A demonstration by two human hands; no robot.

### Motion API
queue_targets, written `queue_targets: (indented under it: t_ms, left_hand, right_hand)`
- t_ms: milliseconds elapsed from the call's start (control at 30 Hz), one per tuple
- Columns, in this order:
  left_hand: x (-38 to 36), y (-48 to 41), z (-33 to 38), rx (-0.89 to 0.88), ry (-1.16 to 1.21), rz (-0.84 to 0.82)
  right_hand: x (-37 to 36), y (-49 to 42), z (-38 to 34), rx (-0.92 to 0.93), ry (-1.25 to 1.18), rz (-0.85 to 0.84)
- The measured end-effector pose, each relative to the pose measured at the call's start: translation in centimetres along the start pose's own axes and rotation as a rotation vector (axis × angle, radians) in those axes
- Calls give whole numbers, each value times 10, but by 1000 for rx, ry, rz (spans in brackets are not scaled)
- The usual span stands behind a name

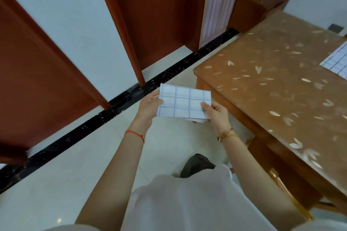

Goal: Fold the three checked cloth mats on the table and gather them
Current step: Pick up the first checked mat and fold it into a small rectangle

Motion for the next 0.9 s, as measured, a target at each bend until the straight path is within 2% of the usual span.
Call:
queue_targets:
  t_ms: [333, 700, 900]
  left_hand:
    - [5, -130, 23, -4, -53, -42]
    - [-57, -319, 103, -81, -182, -153]
    - [-94, -395, 116, -15, -145, -269]
  right_hand:
    - [-31, -107, -38, -51, -74, 25]
    - [-27, -260, -113, -105, -174, 122]
    - [-12, -307, -156, -53, -191, 285]
Point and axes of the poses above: each hand's wrist, its own y-axis away from the middle knuckle, its own x-axis out of the back of the hand, z = x × y, the point moved 6 cm from there along -y, towards the middle knuckle, and after that the axes turned 8 degrees about -x, right-handed, at the moved point
